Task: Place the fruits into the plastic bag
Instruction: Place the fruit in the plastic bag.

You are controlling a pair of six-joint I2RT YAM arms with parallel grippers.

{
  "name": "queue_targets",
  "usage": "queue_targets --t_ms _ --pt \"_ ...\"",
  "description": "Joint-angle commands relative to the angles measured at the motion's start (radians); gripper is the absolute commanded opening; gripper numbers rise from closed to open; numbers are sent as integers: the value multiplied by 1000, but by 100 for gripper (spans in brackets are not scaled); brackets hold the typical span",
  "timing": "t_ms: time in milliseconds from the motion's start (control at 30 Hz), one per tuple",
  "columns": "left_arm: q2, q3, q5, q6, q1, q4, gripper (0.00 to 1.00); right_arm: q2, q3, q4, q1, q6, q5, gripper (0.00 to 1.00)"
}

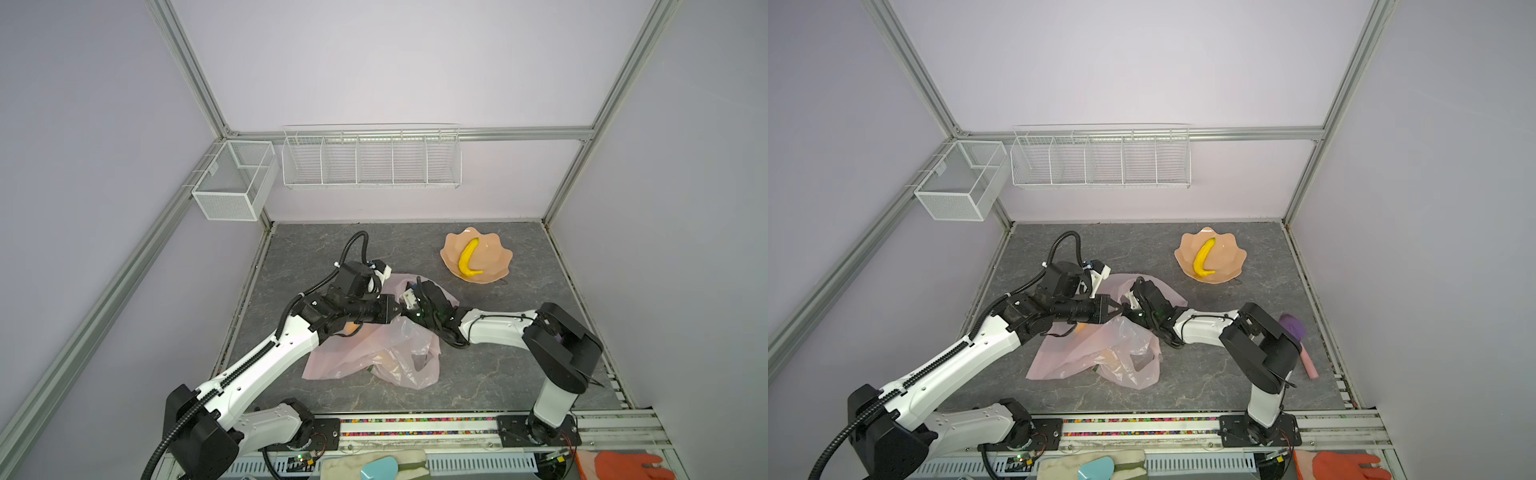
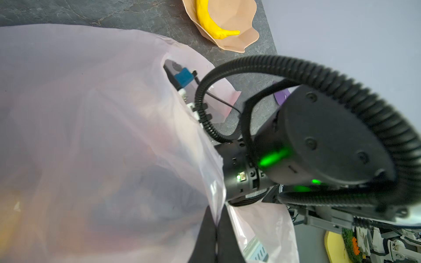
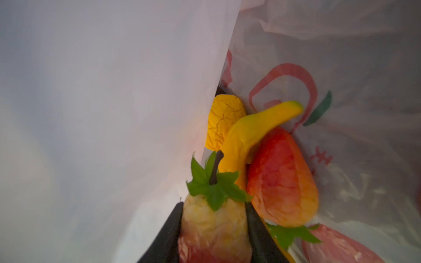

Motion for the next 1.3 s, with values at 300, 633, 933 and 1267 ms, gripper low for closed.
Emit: queue_targets --t_ms 300,633,933,1267 --pt "-35 5 -6 -1 5 5 0 40 20 37 18 53 -11 66" --pt "-41 -1 -10 1 5 -1 0 -47 -33 -54 -6 12 22 78" --pt "-49 -15 -14 0 5 -4 0 -194 -141 -145 -56 -26 67 81" --pt "-58 -23 -17 -1 5 -4 0 -422 -237 -317 -157 -97 112 86"
